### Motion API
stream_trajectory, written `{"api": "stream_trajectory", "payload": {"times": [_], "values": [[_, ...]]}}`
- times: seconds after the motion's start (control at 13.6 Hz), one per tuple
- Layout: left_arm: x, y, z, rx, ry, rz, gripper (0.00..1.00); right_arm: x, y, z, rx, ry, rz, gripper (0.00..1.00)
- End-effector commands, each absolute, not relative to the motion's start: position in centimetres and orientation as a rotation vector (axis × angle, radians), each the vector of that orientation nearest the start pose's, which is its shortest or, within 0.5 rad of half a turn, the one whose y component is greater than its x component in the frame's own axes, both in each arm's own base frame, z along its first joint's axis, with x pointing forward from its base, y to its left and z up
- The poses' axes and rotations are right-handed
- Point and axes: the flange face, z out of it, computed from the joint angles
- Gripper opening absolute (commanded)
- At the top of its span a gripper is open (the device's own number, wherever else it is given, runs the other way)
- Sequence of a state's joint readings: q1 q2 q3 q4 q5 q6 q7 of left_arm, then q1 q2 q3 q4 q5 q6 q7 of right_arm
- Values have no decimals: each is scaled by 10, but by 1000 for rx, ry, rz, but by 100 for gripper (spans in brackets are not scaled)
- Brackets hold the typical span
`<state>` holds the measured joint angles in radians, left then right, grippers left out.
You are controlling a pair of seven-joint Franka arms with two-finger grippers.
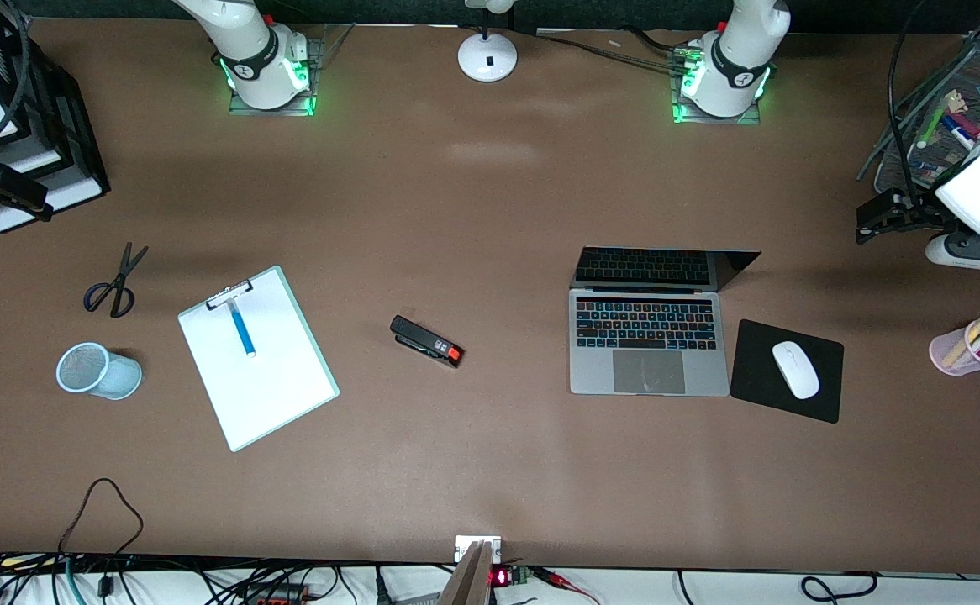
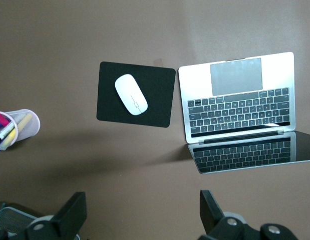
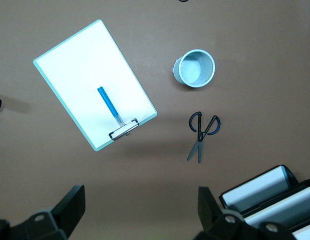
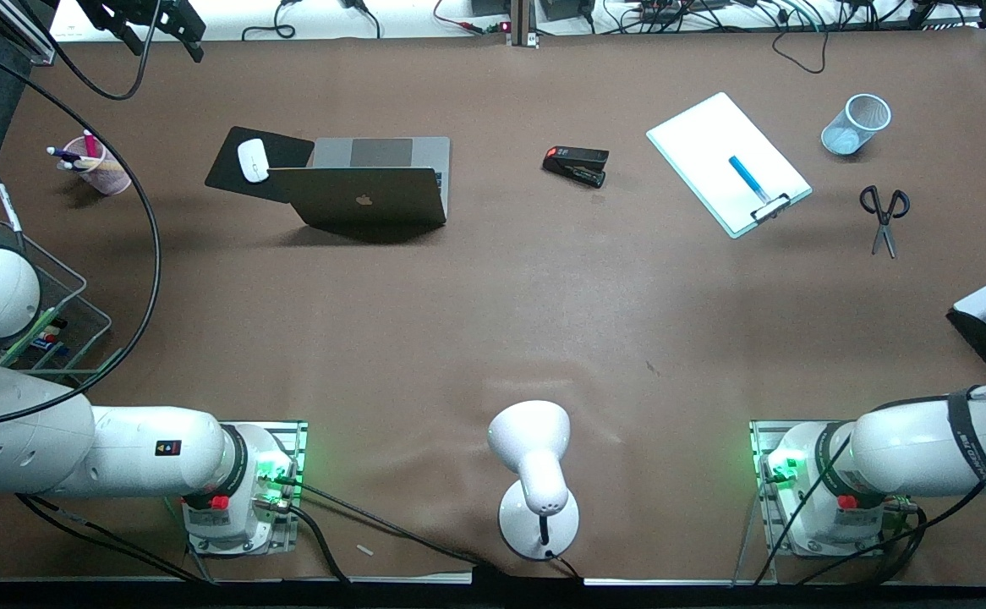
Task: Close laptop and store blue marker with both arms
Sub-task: 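Move both grippers out from the rest pose toward the table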
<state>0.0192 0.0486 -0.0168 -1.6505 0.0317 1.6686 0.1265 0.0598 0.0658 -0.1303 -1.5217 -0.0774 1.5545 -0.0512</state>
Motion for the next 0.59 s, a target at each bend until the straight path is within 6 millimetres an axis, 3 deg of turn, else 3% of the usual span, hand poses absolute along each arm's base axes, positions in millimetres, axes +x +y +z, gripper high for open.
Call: {"api": "stream_trajectory", "payload": {"times": [0.0, 0.37, 0.51], "values": [[578, 2, 573, -3092, 197, 59, 100, 561, -40, 620, -3204, 36, 49, 100], [580, 0, 570, -3107, 174, 69, 100, 571, -40, 608, -3193, 36, 55, 100], [591, 4, 547, -3110, 170, 136, 100, 582, -40, 590, -3139, 36, 69, 100]]}}
